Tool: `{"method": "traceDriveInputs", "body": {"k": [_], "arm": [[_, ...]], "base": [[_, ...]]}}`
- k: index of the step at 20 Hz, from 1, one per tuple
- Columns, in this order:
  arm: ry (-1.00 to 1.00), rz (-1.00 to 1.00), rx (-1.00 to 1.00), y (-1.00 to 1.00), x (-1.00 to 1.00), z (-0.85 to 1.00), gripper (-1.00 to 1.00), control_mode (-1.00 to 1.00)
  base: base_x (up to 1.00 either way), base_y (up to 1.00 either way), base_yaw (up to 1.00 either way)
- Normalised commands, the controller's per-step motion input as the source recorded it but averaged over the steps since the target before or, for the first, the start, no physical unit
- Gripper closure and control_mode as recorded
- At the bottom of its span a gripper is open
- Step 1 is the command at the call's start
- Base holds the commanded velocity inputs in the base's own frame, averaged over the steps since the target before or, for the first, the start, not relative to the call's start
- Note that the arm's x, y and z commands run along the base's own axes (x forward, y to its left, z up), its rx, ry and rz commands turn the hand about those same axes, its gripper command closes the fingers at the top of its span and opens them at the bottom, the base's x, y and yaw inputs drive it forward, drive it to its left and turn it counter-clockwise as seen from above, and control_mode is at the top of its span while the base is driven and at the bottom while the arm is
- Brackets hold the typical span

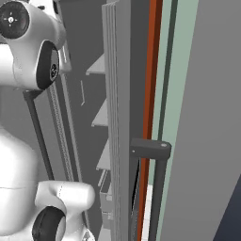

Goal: The ice cube tray has been filled with water. Take the tray and place it in the freezer to make ice. Close the freezer door after placing the tray.

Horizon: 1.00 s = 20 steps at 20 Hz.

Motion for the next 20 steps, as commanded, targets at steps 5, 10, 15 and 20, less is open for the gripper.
{"method": "traceDriveInputs", "body": {"k": [5, 10, 15, 20], "arm": [[0.3, 0.0, 0.0, 0.1, -0.98, -0.72, -1.0, -1.0], [0.32, 0.0, -0.02, 0.11, -0.96, -1.0, -1.0, -1.0], [0.2, 0.0, -0.02, 0.15, -1.0, -0.93, -1.0, -1.0], [0.15, 0.0, 0.0, 0.05, -0.94, -0.42, -1.0, -1.0]], "base": [[0.0, 0.0, 0.0], [0.0, 0.0, 0.0], [0.0, 0.0, 0.0], [0.0, 0.0, 0.0]]}}
